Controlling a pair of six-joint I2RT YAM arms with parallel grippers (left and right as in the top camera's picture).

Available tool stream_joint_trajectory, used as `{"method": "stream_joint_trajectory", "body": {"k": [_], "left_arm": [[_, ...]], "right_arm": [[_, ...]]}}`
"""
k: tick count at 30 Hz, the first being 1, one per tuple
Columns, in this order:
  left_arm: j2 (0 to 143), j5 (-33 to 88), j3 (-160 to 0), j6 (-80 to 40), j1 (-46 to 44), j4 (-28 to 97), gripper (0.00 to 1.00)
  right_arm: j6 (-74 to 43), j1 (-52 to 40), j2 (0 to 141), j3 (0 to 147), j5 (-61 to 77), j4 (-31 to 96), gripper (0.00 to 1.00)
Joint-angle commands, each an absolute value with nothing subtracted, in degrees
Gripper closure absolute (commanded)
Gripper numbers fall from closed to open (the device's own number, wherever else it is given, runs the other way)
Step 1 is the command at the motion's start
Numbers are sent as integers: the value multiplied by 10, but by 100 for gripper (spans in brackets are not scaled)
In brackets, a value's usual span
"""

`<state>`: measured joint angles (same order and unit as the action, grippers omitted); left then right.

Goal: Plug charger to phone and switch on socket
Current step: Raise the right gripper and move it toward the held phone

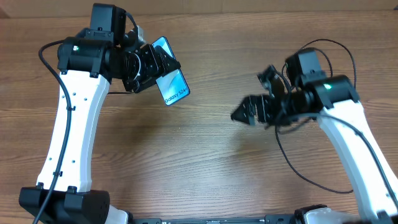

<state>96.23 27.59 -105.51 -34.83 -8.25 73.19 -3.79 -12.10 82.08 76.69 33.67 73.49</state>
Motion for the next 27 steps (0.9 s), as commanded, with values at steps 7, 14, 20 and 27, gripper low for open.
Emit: {"method": "stream_joint_trajectory", "body": {"k": [7,14,20,27], "left_arm": [[956,234,-1070,-433,-87,722,64],[956,236,-1068,-452,-87,728,65],[956,239,-1056,-487,-87,733,65],[956,237,-1023,-528,-103,707,66]], "right_arm": [[-49,-124,570,761,108,802,0],[-153,-124,365,584,123,621,0],[-153,-124,348,384,284,320,0],[-265,-128,481,334,328,70,0]]}}
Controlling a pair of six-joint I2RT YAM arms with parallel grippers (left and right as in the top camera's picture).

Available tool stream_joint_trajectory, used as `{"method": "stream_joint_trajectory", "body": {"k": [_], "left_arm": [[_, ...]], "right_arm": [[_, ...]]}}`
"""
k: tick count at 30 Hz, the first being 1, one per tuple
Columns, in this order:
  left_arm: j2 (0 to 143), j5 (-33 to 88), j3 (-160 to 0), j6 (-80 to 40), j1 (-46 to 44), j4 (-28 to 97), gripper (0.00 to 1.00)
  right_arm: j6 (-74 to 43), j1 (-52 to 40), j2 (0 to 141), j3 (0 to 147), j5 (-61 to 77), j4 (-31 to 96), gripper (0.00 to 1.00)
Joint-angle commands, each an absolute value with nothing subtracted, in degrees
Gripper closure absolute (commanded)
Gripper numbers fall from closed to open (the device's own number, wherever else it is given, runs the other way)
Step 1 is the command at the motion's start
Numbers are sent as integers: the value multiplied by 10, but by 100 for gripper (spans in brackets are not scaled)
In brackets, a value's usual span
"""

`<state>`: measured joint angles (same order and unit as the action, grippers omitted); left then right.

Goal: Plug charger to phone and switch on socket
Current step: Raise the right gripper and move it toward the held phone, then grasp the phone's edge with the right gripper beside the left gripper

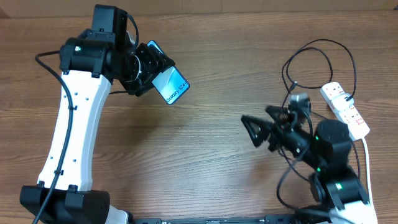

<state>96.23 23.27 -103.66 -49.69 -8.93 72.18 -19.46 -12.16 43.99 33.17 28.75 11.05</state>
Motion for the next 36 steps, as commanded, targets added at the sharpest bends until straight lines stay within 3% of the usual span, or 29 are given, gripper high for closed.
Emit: {"method": "stream_joint_trajectory", "body": {"k": [1,5,12,25,30,36], "left_arm": [[956,237,-1018,-535,-109,698,66],[956,236,-986,-574,-133,655,66],[956,234,-937,-661,-157,597,67],[956,219,-932,-714,-208,560,67],[956,215,-932,-714,-228,556,67],[956,221,-932,-714,-243,556,67]], "right_arm": [[-286,-131,505,334,343,41,0],[-323,-159,604,334,419,-81,0],[-332,-220,712,334,393,-235,0],[-332,-282,728,334,183,-275,0],[-333,-290,728,334,180,-297,1],[-370,-290,728,334,180,-322,12]]}}
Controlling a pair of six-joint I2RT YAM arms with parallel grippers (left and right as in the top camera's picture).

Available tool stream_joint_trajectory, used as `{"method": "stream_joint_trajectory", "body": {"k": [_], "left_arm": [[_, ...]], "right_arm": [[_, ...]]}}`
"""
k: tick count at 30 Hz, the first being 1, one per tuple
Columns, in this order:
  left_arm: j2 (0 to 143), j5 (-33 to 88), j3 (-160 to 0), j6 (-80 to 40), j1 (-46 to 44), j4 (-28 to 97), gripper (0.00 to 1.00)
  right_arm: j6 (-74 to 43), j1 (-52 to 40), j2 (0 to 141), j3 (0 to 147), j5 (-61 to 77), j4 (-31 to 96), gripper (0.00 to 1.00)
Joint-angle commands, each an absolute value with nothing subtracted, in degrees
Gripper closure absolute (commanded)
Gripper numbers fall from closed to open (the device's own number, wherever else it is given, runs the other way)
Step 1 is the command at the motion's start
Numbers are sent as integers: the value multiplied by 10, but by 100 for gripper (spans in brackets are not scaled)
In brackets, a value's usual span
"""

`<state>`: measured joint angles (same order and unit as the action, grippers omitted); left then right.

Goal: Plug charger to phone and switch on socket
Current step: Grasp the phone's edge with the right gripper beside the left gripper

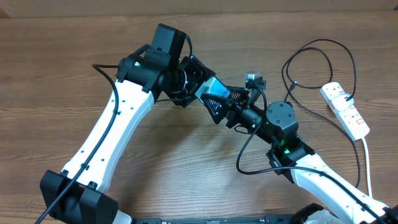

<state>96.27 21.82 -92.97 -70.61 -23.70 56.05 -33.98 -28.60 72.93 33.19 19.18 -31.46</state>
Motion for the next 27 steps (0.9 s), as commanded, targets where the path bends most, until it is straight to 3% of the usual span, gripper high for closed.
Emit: {"method": "stream_joint_trajectory", "body": {"k": [1,21,27], "left_arm": [[956,221,-932,-714,-244,556,67],[956,250,-933,-720,-257,539,67],[956,249,-932,-721,-260,538,66]], "right_arm": [[-381,-290,728,334,180,-322,12],[-435,-290,778,334,180,-384,27],[-435,-290,778,334,184,-393,41]]}}
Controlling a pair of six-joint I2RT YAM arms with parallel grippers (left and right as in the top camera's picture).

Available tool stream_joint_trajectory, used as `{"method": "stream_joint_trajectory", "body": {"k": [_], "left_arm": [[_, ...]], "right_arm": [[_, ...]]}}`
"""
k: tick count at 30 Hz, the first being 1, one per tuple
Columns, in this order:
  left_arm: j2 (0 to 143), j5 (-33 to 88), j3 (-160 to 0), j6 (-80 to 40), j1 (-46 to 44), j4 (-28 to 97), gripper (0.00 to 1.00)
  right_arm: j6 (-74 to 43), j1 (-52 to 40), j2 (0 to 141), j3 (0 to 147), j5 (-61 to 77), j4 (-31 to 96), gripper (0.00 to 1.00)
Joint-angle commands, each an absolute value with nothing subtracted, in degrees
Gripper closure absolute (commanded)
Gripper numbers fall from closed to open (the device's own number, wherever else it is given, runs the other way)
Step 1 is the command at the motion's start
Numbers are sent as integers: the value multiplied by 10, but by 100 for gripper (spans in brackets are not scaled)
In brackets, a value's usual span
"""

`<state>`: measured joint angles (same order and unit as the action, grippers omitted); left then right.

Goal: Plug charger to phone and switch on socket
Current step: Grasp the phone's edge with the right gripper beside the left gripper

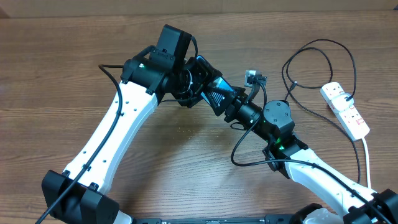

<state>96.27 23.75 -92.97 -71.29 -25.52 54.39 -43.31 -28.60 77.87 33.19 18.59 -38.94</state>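
Observation:
My left gripper (200, 85) is shut on the phone (215, 91), a blue-screened handset held tilted above the middle of the table, its lower end pointing right. My right gripper (229, 107) presses against that lower end with its fingers closed; the charger plug is hidden between gripper and phone. A black charger cable (236, 153) hangs in a loop below the right wrist. The white power strip (346, 111) lies at the far right with a plug in its upper socket; its switch state is too small to read.
More black cable (311, 46) coils on the wooden table (74, 68) left of the power strip. A white lead (367, 163) runs from the strip toward the front right. Both arm bases stand at the front edge.
The phone and both grippers have shifted slightly up and to the right. The right gripper now sits tighter against the phone's lower end. The hanging cable loop has moved a little.
First my left gripper held the phone high at the back left, and my right gripper was at the right, near the cable. Then the right arm drew back toward the front. Later both met mid-table, and now the right gripper is against the phone's lower end.

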Motion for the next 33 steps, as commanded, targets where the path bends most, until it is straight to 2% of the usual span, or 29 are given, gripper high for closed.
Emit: {"method": "stream_joint_trajectory", "body": {"k": [1,5,12,21,33], "left_arm": [[956,249,-932,-721,-262,538,66],[956,249,-933,-721,-263,536,66],[956,249,-932,-720,-263,535,65],[956,249,-932,-720,-263,535,63],[956,249,-933,-720,-263,540,59]], "right_arm": [[-436,-290,778,334,189,-394,43],[-438,-290,778,334,203,-393,52],[-452,-290,778,334,209,-393,58],[-452,-290,778,334,224,-390,73],[-452,-290,778,334,230,-390,81]]}}
